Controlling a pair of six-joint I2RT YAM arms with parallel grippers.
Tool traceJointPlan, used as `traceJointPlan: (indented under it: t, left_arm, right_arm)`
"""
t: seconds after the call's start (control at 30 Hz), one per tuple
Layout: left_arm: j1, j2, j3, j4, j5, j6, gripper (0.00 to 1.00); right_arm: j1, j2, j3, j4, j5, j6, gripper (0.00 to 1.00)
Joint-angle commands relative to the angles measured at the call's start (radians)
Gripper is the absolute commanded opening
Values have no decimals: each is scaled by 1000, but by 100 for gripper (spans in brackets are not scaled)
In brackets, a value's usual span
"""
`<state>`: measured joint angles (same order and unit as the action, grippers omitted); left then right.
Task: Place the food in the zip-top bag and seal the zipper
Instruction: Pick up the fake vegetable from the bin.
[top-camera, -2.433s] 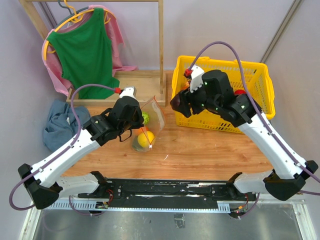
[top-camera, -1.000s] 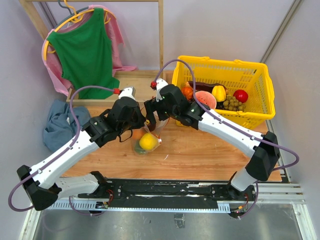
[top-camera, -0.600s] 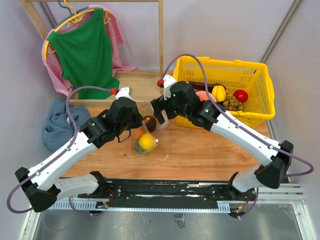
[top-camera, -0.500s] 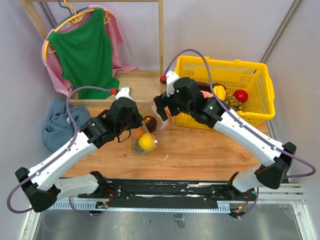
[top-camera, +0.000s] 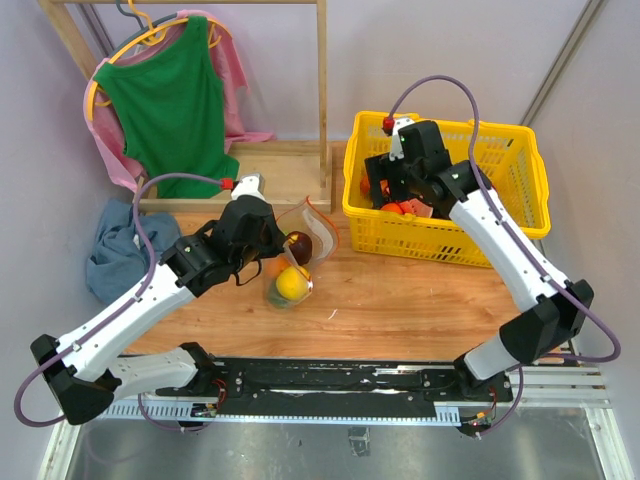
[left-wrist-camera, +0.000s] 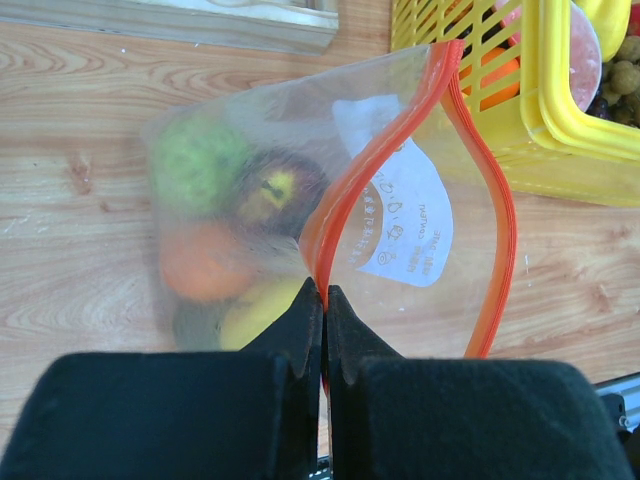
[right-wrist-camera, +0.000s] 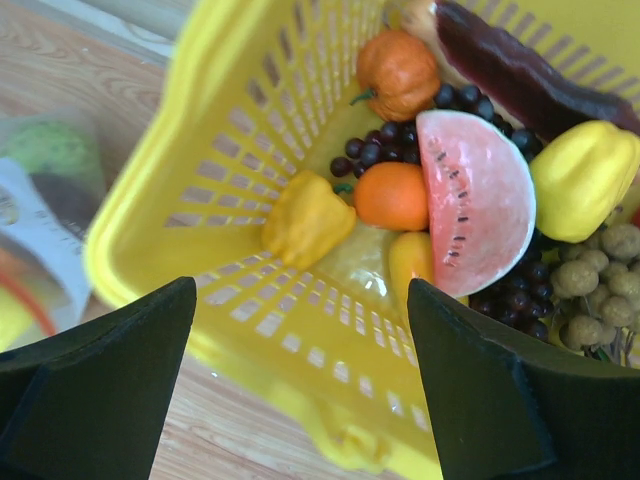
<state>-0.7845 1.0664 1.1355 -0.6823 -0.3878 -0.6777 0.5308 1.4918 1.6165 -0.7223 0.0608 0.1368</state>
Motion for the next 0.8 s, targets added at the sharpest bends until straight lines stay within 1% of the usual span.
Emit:
traceJointPlan:
  t: [0.0, 0.1, 0.33, 0.53, 0.77]
  left_arm:
    - [8, -22, -10, 33, -9, 12, 0]
    - [10, -27, -6, 31, -14, 13, 0]
    - [10, -33, -3, 31, -14, 14, 0]
    - [10, -46, -2, 29, -10, 10, 0]
    - [10, -44, -4, 23, 1, 5, 0]
  right_arm:
    - [-94, 66, 0, -35, -86, 79, 87]
    - [-131, 131, -1, -33, -132, 114, 87]
    - [-139, 264, -19, -14, -220, 196, 90]
    - [-143, 302, -105, 88, -274, 266, 93]
    - [-148, 363, -154, 140, -289, 299, 97]
